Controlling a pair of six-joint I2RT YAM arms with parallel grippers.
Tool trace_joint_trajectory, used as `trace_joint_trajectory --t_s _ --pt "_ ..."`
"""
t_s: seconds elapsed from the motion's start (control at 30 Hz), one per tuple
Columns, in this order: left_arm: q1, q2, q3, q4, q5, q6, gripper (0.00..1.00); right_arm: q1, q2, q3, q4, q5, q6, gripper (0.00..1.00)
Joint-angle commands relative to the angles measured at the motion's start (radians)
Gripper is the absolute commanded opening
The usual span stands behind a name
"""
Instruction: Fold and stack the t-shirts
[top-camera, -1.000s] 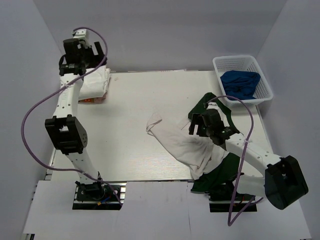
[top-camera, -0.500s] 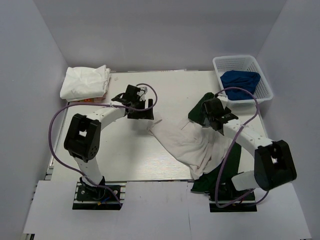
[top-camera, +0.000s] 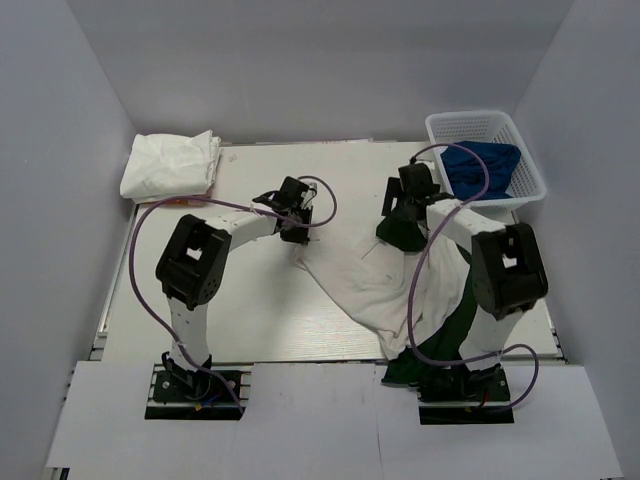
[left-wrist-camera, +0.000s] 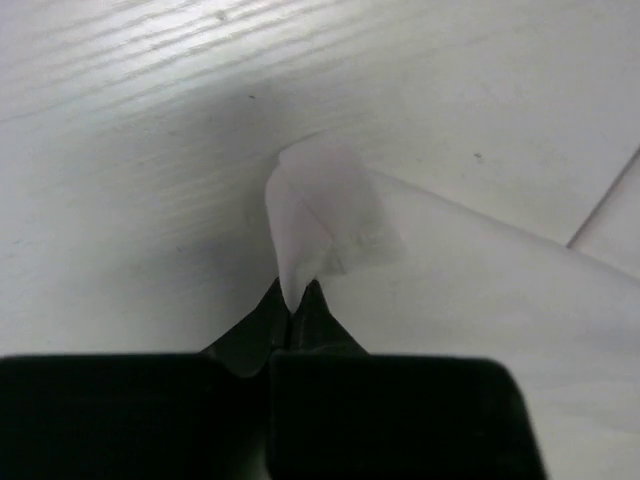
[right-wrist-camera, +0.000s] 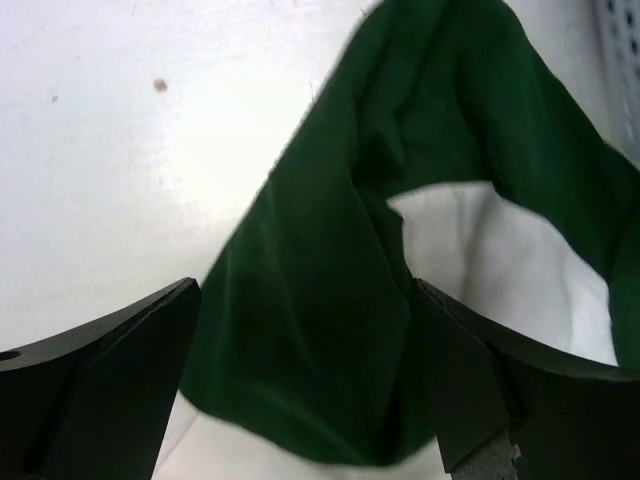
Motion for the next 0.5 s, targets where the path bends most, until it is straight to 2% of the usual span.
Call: trace_joint_trajectory --t_s 0.0,0.03,0.1,0.13,0.2,0.23,0.27,0.4,0.47 --pt "-0.001 -0.005 0.034 -0.032 -0.075 0.000 0.00 -0.016 0.097 0.086 0.034 -0.030 -0.051 0.90" --pt "-0.001 -0.037 0.034 -0.032 -0.084 0.000 0.00 -0.026 0.114 0.131 0.028 -0.042 -0.054 0.84" --pt "-0.001 -0.074 0.022 -0.032 -0.126 0.000 0.00 -0.029 0.148 0.153 0.022 -0.053 -0.057 0.78" --pt "-0.001 -0.097 0.009 -0.032 -0.126 0.000 0.00 -0.030 0.161 0.165 0.023 -0.055 -0.066 0.59" --pt "-0.001 -0.182 -0.024 -0.006 -0.166 -0.009 0.00 -0.035 0.161 0.176 0.026 -0.056 -0.070 0.34" --pt "-0.001 -0.214 -0.039 0.006 -0.166 0.003 0.00 -0.041 0.142 0.175 0.028 -0.056 -0.076 0.09" --pt "-0.001 -0.247 -0.068 0.018 -0.178 0.003 0.00 -0.038 0.133 0.169 0.031 -0.058 -0.076 0.00" --pt "-0.001 -0.396 -0.113 0.046 -0.201 0.003 0.00 -0.046 0.011 0.069 0.092 -0.087 -0.087 0.00" --pt "-0.001 -0.468 -0.125 0.029 -0.244 0.003 0.00 -0.044 -0.124 -0.005 0.135 -0.078 -0.097 0.00"
